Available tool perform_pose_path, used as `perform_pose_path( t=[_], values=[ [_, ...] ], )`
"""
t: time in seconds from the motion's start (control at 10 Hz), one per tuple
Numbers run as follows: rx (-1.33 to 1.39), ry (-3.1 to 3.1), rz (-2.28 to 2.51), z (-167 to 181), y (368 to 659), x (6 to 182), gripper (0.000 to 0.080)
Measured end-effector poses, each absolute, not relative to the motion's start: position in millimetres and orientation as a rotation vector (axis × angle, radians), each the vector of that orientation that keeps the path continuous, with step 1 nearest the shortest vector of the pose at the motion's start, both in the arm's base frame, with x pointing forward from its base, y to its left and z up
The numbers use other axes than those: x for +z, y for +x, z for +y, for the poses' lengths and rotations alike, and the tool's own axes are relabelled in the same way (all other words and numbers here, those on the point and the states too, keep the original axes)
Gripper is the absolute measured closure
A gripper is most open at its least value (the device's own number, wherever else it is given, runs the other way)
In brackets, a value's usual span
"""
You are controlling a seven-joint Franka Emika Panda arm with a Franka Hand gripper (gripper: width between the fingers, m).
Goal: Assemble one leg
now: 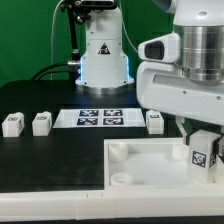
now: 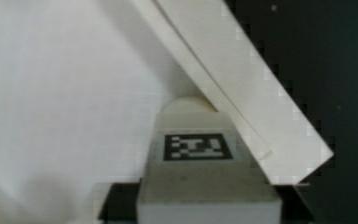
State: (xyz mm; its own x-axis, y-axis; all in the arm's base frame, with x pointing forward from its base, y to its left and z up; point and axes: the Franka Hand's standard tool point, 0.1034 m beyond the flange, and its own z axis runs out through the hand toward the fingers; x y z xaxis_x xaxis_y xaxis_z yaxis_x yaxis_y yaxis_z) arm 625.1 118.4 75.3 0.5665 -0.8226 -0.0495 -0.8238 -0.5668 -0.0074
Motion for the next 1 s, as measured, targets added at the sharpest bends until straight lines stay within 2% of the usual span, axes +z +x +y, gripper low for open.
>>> perform_pose_path(
  t=[0.4, 0.8, 1.0],
  values=[
    [0.076, -1.992, 2.358, 116.8, 628.6, 72.3, 0.0508],
    [0.097, -1.817, 2.492, 115.4, 627.8, 72.5, 0.0507],
    [0.095, -1.898, 2.430, 115.9, 627.3, 71.7, 0.0260]
  ],
)
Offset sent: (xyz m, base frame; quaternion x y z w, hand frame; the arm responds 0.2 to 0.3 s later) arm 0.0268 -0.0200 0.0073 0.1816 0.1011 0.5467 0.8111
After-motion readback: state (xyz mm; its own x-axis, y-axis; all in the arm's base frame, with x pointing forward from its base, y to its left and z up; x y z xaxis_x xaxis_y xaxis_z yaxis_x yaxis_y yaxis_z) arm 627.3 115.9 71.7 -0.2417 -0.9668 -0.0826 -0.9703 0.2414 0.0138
